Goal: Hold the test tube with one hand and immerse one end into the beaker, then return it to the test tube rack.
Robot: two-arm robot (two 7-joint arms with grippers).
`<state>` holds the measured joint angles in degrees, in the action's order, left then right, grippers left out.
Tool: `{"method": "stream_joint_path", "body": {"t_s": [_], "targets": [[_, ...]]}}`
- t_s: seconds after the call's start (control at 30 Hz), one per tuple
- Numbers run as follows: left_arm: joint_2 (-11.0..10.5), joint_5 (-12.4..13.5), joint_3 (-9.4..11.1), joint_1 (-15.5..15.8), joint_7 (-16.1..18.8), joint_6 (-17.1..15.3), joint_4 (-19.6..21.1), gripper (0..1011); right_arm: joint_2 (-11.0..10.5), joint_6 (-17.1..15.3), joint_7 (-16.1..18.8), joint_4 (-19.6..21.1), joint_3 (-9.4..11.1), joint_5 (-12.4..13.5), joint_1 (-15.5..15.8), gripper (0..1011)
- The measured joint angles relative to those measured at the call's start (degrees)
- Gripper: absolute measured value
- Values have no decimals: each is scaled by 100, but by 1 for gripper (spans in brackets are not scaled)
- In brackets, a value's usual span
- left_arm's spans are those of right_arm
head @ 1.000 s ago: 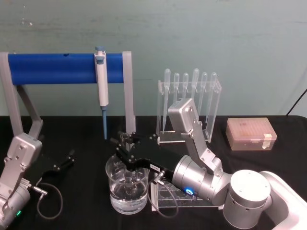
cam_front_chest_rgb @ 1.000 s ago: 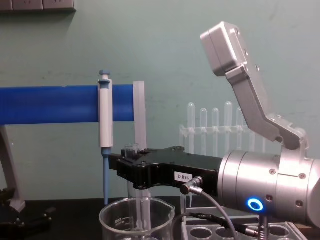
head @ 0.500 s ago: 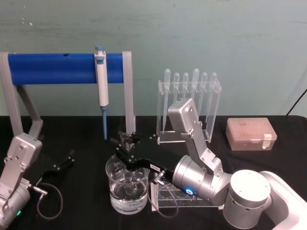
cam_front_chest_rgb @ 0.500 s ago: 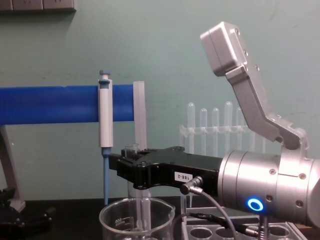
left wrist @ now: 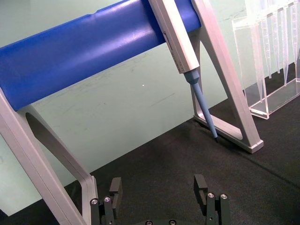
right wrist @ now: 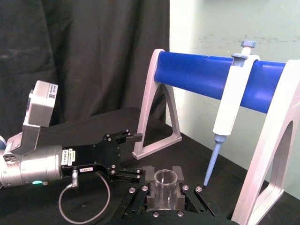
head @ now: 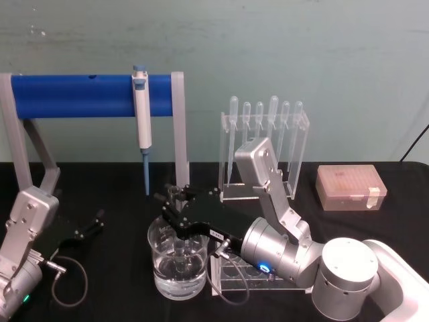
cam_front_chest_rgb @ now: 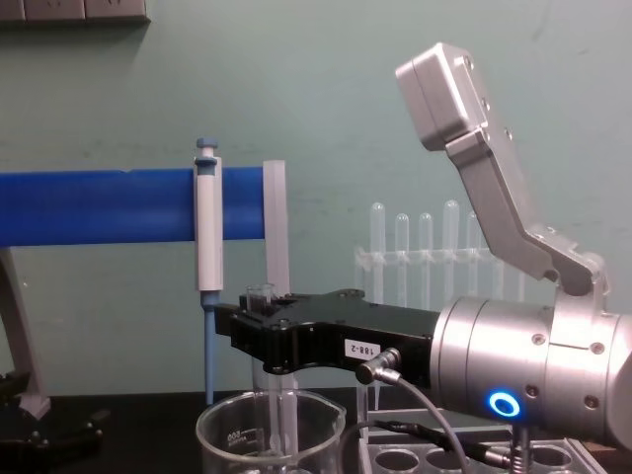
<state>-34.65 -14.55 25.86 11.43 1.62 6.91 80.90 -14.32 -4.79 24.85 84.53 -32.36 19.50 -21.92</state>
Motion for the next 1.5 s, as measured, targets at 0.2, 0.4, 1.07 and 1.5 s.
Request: {"method": "stream_joint_path", "body": {"t_s": [0.2, 0.4, 1.07, 1.5], "targets": [[0, 0, 0, 0, 0, 0, 0, 1000, 0, 0, 0, 0, 0, 0, 0, 224], [0, 0, 0, 0, 0, 0, 0, 1000, 0, 0, 0, 0, 0, 0, 0, 224], [0, 0, 0, 0, 0, 0, 0, 1000, 0, 0, 0, 0, 0, 0, 0, 224], [0, 0, 0, 0, 0, 0, 0, 1000, 0, 0, 0, 0, 0, 0, 0, 224]]}}
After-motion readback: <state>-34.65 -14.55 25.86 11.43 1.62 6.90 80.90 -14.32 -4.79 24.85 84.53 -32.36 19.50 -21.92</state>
